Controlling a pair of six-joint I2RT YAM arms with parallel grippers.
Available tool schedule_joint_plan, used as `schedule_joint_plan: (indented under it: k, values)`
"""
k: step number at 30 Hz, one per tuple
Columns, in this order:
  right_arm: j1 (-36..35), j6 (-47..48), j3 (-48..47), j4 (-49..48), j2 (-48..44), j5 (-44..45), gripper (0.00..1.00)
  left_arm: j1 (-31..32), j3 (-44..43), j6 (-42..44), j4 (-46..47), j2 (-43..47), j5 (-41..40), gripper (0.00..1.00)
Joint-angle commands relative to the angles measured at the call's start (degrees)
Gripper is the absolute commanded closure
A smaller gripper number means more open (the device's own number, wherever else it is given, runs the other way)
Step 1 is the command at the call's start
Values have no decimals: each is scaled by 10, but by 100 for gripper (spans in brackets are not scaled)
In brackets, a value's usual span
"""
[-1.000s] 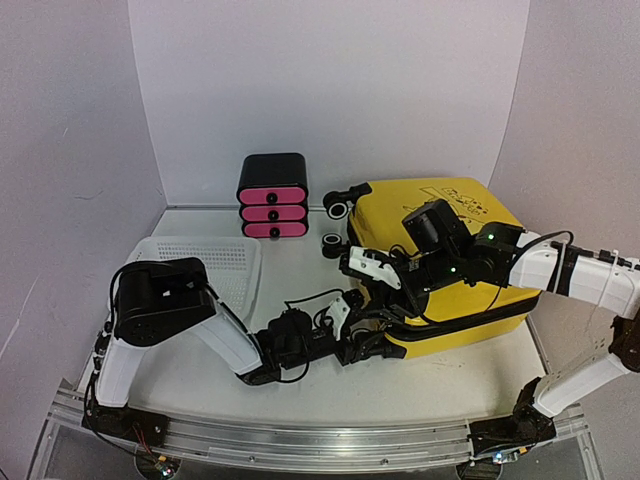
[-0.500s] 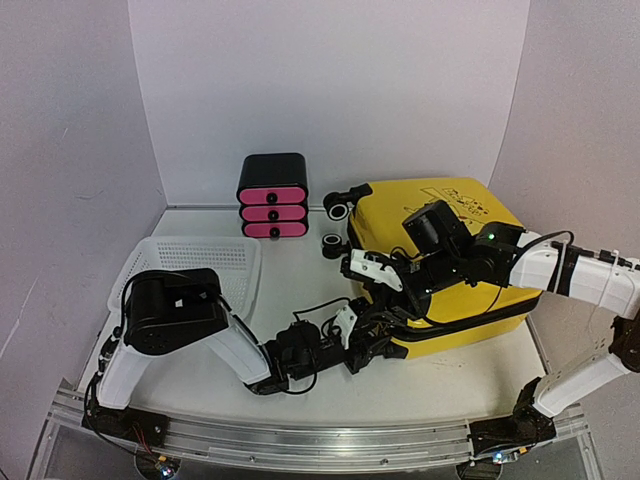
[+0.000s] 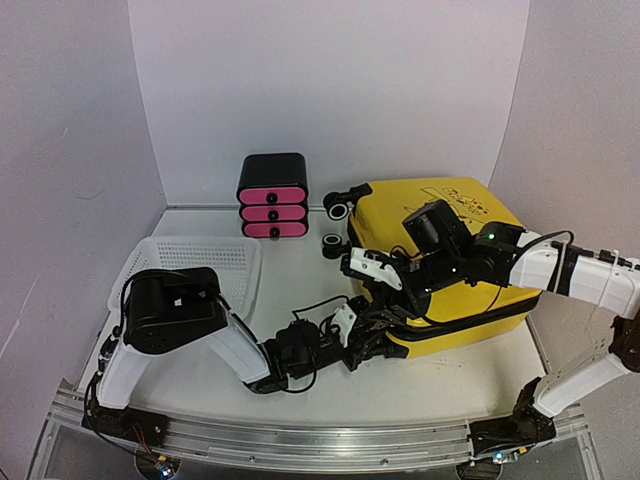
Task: Open, take out, and arrange the luggage
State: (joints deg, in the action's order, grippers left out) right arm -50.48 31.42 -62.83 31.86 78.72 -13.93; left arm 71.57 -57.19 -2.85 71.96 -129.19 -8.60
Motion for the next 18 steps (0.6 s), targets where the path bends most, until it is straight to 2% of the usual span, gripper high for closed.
schedule_joint_plan:
  k: [1, 7, 18]
  values:
    - [8, -24, -28, -80, -27, 11, 100, 0, -5, 28, 35, 44, -3, 66]
    - [8, -27, -29, -80, -26, 5, 100, 4, -11, 47, 33, 43, 9, 71]
    - [8, -28, -21, -78, -36, 7, 100, 6, -7, 62, 31, 49, 18, 96]
